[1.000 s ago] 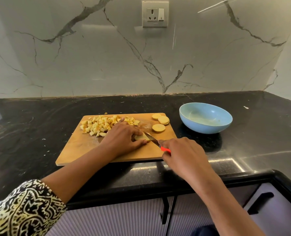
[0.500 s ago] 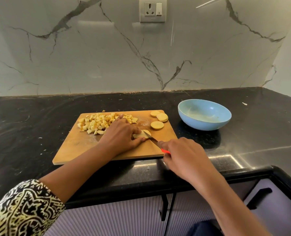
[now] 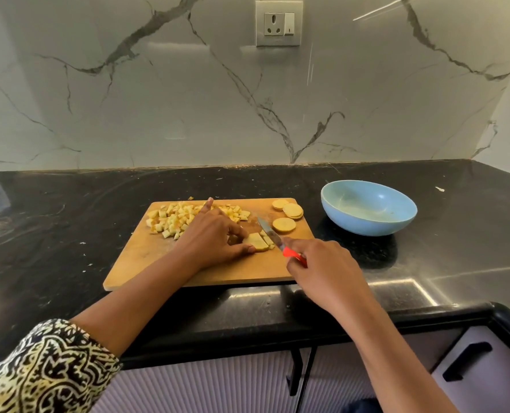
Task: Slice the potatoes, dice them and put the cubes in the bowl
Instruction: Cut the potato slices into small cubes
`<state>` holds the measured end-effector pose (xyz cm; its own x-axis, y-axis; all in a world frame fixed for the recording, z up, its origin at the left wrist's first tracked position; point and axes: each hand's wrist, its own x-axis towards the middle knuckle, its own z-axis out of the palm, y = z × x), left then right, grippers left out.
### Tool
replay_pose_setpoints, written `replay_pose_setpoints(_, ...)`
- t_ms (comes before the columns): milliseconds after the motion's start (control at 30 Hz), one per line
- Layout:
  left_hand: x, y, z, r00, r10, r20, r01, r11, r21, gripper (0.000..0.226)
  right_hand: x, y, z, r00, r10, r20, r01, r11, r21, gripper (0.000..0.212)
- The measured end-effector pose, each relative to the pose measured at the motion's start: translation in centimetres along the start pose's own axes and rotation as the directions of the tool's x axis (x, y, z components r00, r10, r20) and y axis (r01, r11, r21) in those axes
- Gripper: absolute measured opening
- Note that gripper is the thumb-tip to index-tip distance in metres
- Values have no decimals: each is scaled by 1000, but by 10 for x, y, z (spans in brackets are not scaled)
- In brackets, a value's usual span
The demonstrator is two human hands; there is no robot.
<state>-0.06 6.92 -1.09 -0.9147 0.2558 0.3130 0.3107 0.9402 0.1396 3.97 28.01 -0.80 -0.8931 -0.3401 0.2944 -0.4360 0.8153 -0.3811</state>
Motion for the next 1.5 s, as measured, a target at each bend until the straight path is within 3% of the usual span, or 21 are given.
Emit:
replay_pose_setpoints(133,2,-2,3,1000,2,-21,-3,999,-32,38,-11,-8,-5,998,-50,40,52,997,-48,43)
replay_pose_setpoints(367,3,-4,7,998,24,-56,-25,1000,-17,37,2,-39,14,988,-68,137,113,928,-355,36)
replay_pose_setpoints(867,0,-7,2,1000,-12,-15,13,997,70,45,-19,-28,-10,998,-51,35,54,995,-89,45)
replay_pose_setpoints(1233,2,-10,8,1000,-24,-21,24,1000,-2,37,5,-41,14,989,-43,138,79,961,-265,35)
replay_pose_setpoints(1367,2,-11,7,999,-37,-31,38,998,54,38,-18,-27,4,988,-61,140,87,978,-189,37)
replay_pose_setpoints(1500,3,-11,6,999,-36,-39,39,996,76,35,-32,-7,-22,978,-7,209,3,1000,22,35)
